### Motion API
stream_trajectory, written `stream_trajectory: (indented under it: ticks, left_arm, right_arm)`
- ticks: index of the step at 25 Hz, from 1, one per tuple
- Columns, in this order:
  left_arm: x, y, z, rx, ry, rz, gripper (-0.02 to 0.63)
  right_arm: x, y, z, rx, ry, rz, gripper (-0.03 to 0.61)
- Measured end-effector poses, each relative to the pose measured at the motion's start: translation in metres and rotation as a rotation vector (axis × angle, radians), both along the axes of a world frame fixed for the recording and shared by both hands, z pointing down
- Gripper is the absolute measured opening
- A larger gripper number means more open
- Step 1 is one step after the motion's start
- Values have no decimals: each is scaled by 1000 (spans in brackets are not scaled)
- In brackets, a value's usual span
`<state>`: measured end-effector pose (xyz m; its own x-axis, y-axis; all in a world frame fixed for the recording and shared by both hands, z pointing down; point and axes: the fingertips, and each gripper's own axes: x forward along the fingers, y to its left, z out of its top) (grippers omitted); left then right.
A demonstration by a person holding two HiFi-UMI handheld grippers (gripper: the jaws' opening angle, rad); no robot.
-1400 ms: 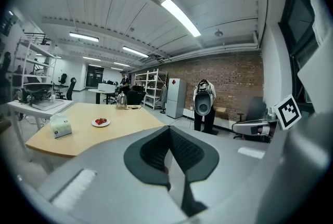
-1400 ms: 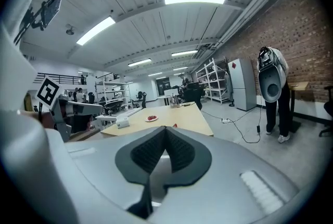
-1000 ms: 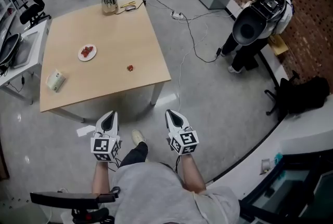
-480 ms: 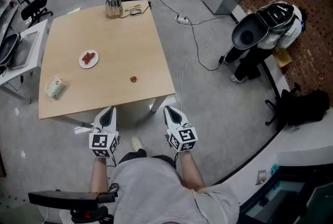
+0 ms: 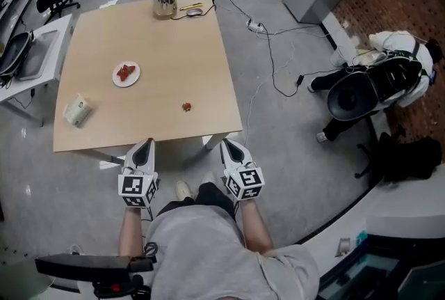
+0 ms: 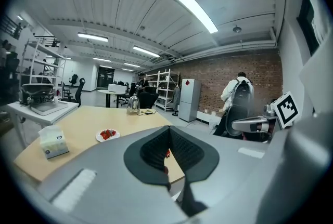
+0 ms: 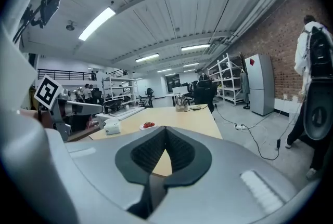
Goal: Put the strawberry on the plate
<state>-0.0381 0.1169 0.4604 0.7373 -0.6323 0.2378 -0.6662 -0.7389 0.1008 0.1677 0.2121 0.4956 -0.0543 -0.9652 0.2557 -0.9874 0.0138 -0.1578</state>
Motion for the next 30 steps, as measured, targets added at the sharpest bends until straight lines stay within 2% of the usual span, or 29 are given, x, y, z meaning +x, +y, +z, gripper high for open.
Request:
stream_trajectory:
  ticks: [16, 26, 30]
  left_arm:
    - [-19, -40, 23, -48, -17, -144, 20]
    - [-18, -71, 66, -150, -75, -186, 20]
    - [-33, -55, 75, -182, -96, -189, 20]
  right_arm:
    - [-10, -82, 25, -47, -4, -160, 6]
    - [-2, -133, 72, -147, -7, -215, 6]
    - [-16, -125, 82, -171, -15, -229, 6]
